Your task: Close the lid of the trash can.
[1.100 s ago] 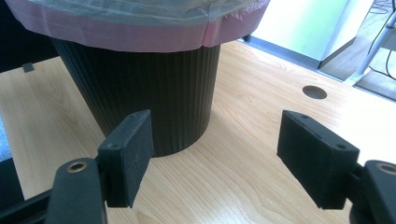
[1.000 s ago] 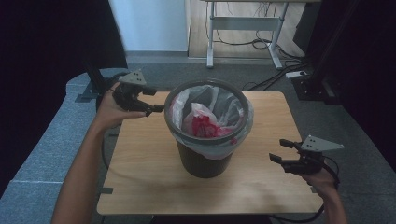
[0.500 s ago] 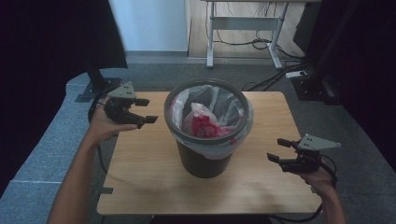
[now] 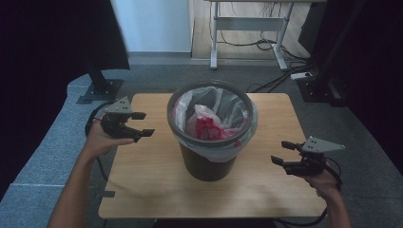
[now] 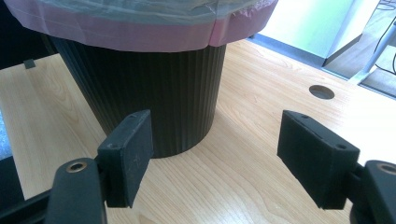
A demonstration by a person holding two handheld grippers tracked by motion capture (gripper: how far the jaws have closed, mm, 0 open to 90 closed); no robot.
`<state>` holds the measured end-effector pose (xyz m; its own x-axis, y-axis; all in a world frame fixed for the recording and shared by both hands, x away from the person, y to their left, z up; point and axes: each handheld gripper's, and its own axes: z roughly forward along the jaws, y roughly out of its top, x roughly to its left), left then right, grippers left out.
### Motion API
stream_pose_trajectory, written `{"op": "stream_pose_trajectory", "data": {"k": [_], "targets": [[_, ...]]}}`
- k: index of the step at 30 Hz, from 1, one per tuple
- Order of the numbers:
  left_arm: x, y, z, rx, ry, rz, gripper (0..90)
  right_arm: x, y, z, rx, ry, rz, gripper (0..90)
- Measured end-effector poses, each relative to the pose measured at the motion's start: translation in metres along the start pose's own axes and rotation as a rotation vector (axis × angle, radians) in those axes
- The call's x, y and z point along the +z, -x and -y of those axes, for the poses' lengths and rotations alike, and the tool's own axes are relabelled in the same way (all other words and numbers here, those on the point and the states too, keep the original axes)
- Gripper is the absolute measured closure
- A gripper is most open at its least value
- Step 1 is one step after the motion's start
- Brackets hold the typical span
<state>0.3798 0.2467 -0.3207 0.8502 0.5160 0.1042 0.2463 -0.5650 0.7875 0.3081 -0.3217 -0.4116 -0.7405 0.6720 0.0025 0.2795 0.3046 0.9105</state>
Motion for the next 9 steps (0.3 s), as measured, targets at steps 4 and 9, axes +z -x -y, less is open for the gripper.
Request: {"op": "stream_pose_trajectory", "data": {"k": [4, 9], "targets": [[-0.0004, 0.0006, -0.0002, 0.001, 0.003, -0.001, 28.7, 0.0015, -0.0005, -0.0007, -0.002, -0.003, 0.000, 25.9], [0.0014, 0.0009, -0.0008, 0.002, 0.002, -0.003, 28.3, 0.0022, -0.0002, -0.0015, -0.002, -0.004, 0.001, 25.6]]}}
